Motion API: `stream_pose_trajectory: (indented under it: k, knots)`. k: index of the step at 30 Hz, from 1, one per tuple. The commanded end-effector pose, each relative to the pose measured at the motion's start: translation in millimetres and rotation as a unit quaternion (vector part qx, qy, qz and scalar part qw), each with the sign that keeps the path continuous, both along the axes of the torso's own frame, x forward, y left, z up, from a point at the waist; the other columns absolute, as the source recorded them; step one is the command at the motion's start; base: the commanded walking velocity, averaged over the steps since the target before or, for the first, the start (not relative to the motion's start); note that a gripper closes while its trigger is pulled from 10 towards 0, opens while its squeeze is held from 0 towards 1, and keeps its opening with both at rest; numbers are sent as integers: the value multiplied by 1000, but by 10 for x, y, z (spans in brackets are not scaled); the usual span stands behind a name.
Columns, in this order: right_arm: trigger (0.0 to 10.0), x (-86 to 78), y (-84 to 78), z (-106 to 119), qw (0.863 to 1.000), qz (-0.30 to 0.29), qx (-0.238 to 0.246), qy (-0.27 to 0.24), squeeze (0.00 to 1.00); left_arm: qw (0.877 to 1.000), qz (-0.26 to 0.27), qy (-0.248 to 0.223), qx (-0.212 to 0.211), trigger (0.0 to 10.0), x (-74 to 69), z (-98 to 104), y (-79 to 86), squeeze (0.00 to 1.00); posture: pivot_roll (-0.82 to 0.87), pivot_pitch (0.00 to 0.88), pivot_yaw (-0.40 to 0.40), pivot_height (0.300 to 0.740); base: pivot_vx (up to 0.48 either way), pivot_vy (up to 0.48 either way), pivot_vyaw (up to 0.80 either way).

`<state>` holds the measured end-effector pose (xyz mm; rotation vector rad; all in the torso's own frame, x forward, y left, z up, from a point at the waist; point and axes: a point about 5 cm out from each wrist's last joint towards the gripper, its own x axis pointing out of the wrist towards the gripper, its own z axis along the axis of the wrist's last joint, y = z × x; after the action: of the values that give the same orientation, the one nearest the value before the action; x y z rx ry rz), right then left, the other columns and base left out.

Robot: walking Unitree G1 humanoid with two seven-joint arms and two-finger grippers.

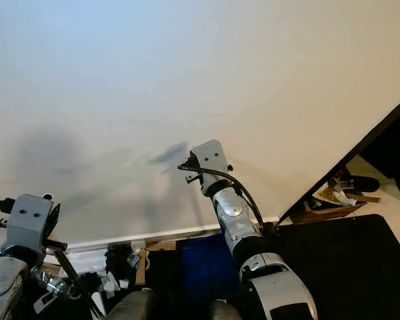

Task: Sweep floor

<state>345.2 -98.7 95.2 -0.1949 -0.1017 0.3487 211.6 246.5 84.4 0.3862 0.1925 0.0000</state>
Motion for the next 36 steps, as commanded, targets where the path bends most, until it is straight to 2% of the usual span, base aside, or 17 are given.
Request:
stream_pose_trajectory:
  k: [1, 5, 6, 8, 11, 13, 16, 31, 32, 33, 36]
  knots:
    - [10000, 3, -5, 34, 1000, 4, 3, -10, 0, 1000, -3, 0, -1, 10000, -21, -8, -40, 0, 269, 129, -13, 740, 0, 0, 0]
    - [10000, -14, 0, -24, 1000, 12, -8, 7, 0, 1000, -3, 0, -2, 10000, -20, -12, -42, 0, 266, 128, -15, 740, 0, 0, 0]
    - [10000, -65, -21, -198, 998, 8, -44, 49, 0, 1000, -4, 0, -2, 10000, -15, -14, -49, 0, 268, 128, -16, 740, 0, 0, 0]
    - [10000, -120, -49, -345, 994, 1, -69, 84, 0, 1000, -4, -1, -3, 10000, -9, -11, -56, 0, 269, 129, -18, 740, 0, 0, 0]
    - [10000, -147, -78, -427, 990, -9, -90, 107, 0, 1000, -3, -1, -3, 10000, -8, -12, -58, 0, 266, 129, -18, 740, 0, 0, 0]
    - [10000, -179, -139, -533, 983, -27, -115, 140, 0, 1000, -4, 0, -4, 10000, -13, -21, -65, 0, 264, 129, -18, 740, 0, 0, 0]
    - [10000, -199, -189, -591, 979, -42, -123, 160, 0, 1000, -5, 0, -5, 10000, -13, -27, -77, 0, 261, 128, -18, 740, 0, 0, 0]
    - [10000, -162, -276, -568, 975, -71, -133, 162, 0, 1000, -7, -2, -7, 10000, 19, -28, -102, 0, 254, 123, -20, 740, 0, 0, 0]
    - [8941, -162, -279, -568, 975, -71, -133, 162, 0, 1000, -7, -2, -7, 10000, 20, -28, -103, 0, 254, 123, -20, 740, 0, 0, 0]
    - [0, -162, -282, -564, 976, -73, -131, 160, 0, 1000, -7, -2, -7, 10000, 21, -28, -103, 0, 254, 123, -19, 740, 0, 0, 0]
    - [0, -164, -284, -562, 976, -74, -129, 158, 0, 1000, -7, -2, -8, 10000, 23, -28, -107, 0, 253, 123, -19, 740, 0, 0, 0]
